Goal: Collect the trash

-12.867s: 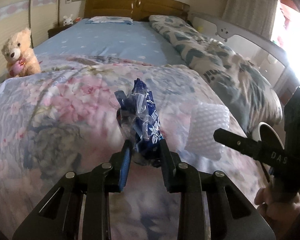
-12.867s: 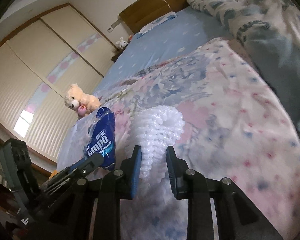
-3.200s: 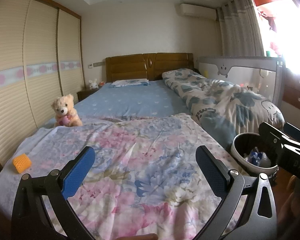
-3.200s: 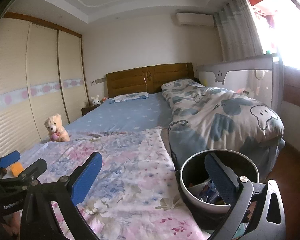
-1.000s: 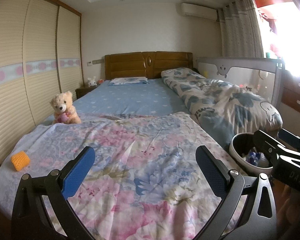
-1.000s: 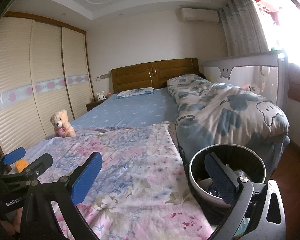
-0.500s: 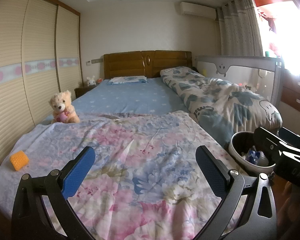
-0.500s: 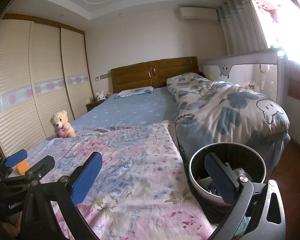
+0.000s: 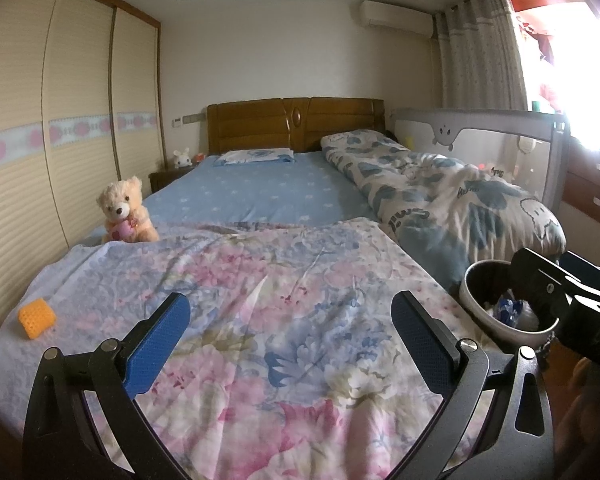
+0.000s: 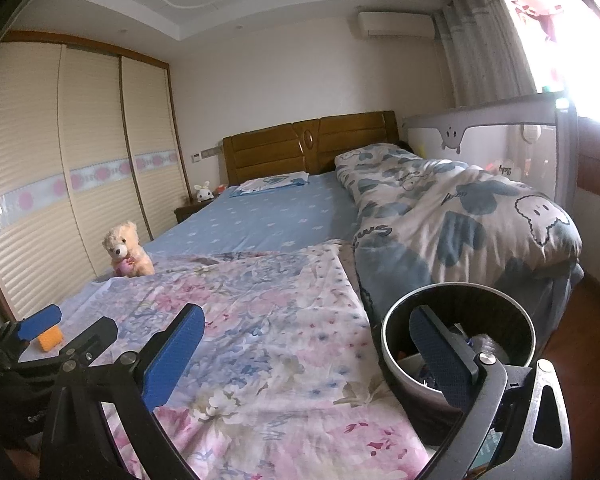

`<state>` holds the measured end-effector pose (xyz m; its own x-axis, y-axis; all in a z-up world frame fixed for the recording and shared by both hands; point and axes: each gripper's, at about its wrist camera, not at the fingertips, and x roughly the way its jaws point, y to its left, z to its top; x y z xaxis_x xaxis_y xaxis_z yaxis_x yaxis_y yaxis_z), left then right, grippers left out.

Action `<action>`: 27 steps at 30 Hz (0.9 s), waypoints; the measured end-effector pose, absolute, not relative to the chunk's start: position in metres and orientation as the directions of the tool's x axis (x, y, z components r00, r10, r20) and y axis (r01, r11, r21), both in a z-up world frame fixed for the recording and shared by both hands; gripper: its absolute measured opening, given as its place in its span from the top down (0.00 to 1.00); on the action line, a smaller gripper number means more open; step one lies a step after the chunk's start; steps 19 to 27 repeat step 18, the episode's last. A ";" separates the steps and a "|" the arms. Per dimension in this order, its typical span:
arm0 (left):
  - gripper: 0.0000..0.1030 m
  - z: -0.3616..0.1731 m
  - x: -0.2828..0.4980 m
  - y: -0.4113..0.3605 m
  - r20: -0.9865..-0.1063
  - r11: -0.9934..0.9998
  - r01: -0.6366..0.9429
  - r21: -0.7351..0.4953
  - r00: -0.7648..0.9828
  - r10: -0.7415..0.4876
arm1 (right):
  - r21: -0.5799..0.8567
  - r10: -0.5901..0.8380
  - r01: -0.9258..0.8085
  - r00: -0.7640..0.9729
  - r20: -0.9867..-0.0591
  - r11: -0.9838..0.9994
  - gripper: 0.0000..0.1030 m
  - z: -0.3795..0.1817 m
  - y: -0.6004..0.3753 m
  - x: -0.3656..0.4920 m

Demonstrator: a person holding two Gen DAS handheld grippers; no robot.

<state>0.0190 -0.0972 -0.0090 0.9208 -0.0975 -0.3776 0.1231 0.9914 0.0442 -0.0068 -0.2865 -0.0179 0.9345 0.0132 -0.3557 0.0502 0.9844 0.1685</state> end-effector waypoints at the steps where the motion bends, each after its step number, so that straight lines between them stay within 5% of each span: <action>1: 0.00 -0.011 0.019 -0.098 -0.379 0.991 0.124 0.044 0.920 -0.098 | 0.169 0.013 0.050 0.934 -0.356 0.984 0.00 -0.018 -0.285 -0.007; 27: 0.00 -0.025 0.030 -0.092 -0.413 0.992 0.125 0.029 0.905 -0.102 | 0.180 0.030 0.044 0.922 -0.387 0.983 0.00 -0.023 -0.283 0.004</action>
